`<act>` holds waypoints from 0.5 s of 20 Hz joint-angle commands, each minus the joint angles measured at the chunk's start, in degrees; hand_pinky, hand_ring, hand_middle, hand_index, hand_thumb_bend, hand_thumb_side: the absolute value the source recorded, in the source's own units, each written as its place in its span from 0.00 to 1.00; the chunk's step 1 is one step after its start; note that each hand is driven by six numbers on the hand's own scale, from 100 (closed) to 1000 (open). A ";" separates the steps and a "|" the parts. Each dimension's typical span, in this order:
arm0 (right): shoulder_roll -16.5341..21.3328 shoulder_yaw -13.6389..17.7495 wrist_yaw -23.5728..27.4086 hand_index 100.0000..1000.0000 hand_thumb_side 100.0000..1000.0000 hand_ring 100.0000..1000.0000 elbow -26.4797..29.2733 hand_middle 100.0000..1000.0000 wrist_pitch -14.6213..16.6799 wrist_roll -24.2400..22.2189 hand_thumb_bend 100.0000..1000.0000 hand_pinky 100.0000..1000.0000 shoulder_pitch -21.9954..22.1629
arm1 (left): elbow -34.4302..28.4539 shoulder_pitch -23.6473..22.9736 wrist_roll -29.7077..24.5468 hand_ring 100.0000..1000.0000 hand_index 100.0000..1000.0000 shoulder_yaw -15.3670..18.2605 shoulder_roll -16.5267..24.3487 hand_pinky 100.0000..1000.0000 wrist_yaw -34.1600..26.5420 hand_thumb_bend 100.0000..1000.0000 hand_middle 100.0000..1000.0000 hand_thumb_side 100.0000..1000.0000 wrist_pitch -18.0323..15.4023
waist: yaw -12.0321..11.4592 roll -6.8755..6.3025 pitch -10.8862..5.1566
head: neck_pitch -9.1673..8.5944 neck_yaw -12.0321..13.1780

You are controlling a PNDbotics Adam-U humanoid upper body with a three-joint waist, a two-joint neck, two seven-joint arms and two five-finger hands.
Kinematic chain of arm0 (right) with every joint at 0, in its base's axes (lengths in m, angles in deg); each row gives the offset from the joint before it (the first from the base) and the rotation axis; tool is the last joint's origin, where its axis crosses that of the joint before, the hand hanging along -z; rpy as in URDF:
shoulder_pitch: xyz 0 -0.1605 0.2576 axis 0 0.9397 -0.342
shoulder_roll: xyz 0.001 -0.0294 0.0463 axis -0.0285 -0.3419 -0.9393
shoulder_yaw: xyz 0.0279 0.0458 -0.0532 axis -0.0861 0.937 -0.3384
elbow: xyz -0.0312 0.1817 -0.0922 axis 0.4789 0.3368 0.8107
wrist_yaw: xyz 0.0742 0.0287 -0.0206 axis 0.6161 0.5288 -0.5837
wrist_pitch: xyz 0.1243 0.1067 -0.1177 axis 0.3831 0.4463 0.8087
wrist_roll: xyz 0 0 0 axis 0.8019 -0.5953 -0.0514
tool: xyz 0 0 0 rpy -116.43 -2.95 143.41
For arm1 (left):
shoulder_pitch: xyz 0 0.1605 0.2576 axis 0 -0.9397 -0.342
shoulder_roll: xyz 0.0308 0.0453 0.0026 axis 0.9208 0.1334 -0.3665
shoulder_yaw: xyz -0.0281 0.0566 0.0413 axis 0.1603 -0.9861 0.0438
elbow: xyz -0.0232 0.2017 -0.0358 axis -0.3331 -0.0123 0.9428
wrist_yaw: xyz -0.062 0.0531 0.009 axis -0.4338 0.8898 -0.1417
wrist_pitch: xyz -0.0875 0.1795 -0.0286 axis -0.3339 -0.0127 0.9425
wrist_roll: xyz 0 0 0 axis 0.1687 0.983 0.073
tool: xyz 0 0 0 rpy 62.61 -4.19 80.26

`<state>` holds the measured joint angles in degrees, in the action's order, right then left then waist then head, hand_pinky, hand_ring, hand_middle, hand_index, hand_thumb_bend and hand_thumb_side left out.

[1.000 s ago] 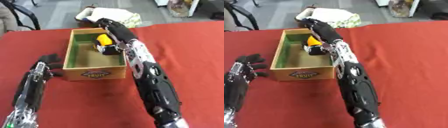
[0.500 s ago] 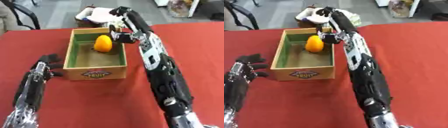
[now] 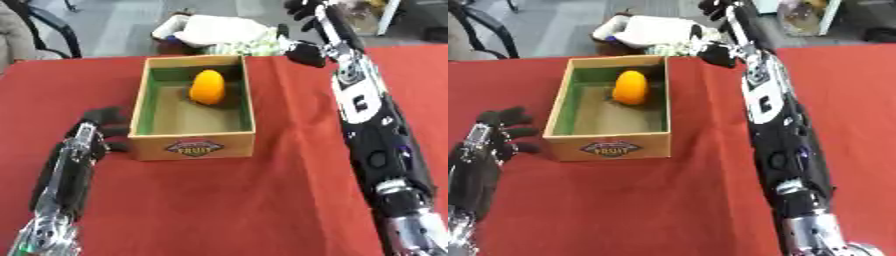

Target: Pick up objects on the table and place them in the box.

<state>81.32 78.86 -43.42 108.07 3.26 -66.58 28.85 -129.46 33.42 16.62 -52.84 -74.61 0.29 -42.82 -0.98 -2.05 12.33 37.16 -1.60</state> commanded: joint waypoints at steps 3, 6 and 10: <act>4.18 1.24 1.84 0.78 0.18 0.71 -0.46 0.65 -1.25 1.43 0.00 0.59 -0.23 | -0.64 0.20 0.20 0.69 0.80 0.53 1.13 0.58 0.42 0.00 0.67 0.94 -0.12 | 0.25 0.17 -1.20 | -0.22 0.39; 5.35 2.00 2.99 0.78 0.21 0.71 -0.52 0.65 -1.80 2.07 0.00 0.59 0.54 | -0.63 0.17 0.21 0.69 0.80 0.56 1.18 0.58 0.46 0.00 0.67 0.94 -0.12 | 0.41 0.18 -1.28 | -0.19 0.55; 6.43 2.93 4.83 0.78 0.25 0.71 -0.09 0.64 -2.73 2.53 0.00 0.58 1.62 | -0.66 0.22 0.23 0.69 0.80 0.63 1.26 0.58 0.53 0.00 0.67 0.93 -0.12 | 0.56 0.23 -1.43 | -0.35 0.63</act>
<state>86.05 81.38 -39.43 107.08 0.86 -64.28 31.49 -129.45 33.38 16.70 -52.68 -74.56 0.58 -42.89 -0.41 -1.96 12.02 37.16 -1.11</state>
